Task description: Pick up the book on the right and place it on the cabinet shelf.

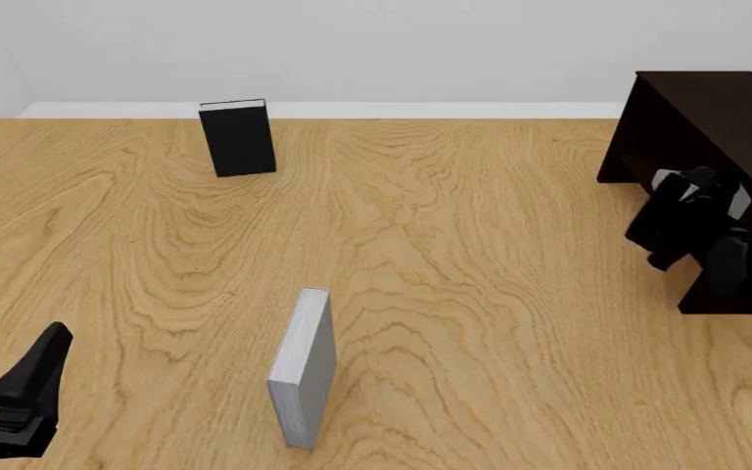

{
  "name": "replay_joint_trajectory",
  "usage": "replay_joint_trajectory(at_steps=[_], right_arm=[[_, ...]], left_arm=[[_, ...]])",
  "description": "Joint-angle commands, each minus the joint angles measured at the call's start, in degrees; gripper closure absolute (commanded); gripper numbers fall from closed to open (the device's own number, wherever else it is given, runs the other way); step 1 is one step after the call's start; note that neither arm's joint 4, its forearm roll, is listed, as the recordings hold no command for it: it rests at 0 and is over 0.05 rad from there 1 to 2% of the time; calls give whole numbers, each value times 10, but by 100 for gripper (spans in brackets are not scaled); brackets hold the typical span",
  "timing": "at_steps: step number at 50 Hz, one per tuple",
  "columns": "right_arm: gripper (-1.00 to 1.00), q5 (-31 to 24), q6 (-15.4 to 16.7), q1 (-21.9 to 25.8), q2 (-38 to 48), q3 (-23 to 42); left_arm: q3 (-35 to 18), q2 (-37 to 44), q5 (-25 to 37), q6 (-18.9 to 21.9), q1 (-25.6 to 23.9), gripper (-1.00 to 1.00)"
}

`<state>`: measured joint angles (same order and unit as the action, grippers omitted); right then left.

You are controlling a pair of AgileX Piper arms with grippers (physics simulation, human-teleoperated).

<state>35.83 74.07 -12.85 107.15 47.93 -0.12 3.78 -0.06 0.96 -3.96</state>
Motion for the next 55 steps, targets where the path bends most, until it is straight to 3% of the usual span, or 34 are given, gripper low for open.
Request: replay_joint_trajectory(at_steps=[1,37,55], right_arm=[[-100,-1,0,23,-3,24],[-100,-15,-6,83,-4,43],[-100,-35,-16,124,-55,31]], left_arm=[[0,-1,1,1,0,-100],[0,3,-3,1,0,-100],[0,2,-3,1,-1,-100]])
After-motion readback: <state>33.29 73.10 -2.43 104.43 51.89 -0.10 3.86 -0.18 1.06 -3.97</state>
